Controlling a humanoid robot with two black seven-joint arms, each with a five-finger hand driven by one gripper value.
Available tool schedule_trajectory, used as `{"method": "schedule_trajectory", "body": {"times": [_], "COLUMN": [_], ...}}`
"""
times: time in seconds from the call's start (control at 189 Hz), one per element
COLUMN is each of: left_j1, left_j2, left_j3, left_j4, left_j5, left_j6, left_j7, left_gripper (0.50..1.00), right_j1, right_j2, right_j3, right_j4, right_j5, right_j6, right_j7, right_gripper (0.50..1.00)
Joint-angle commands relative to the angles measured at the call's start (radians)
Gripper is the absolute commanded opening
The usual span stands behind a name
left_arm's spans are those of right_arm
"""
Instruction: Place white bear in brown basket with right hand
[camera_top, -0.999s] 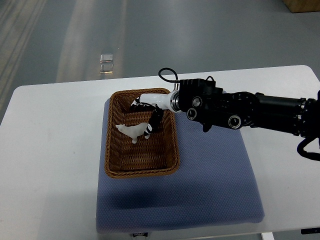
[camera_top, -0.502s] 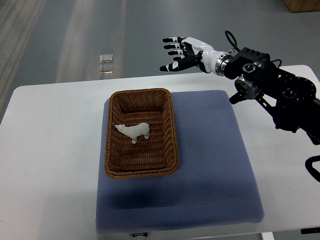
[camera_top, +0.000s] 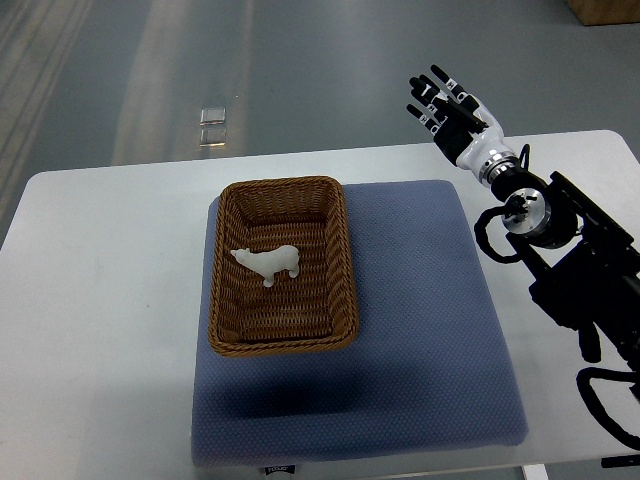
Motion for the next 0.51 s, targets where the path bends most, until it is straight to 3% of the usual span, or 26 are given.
{"method": "schedule_trajectory", "body": {"times": [0.0,0.1,0.285,0.502], "left_j1": [0.0,0.0,0.0,0.0], "left_j2": [0.0,0.0,0.0,0.0], "left_j3": [0.0,0.0,0.0,-0.002], "left_j4": [0.0,0.0,0.0,0.002], "left_j5": [0.0,0.0,-0.001,-0.001], "left_j6": [0.0,0.0,0.0,0.0], "left_j7": [0.0,0.0,0.0,0.0], "left_gripper": [1.0,1.0,1.0,1.0], "right_j1": [0.001,0.001,-0.004,-0.009], "right_j2": [0.018,0.027,0.041,0.042], "right_j3": [0.003,0.003,0.0,0.0], "right_j4": [-0.055,-0.088,-0.125,-0.13], "right_j5": [0.084,0.135,0.196,0.198], "right_j6": [0.007,0.022,0.125,0.131], "right_j7": [0.027,0.03,0.032,0.032], "right_gripper": [0.926,0.926,0.928,0.928]}}
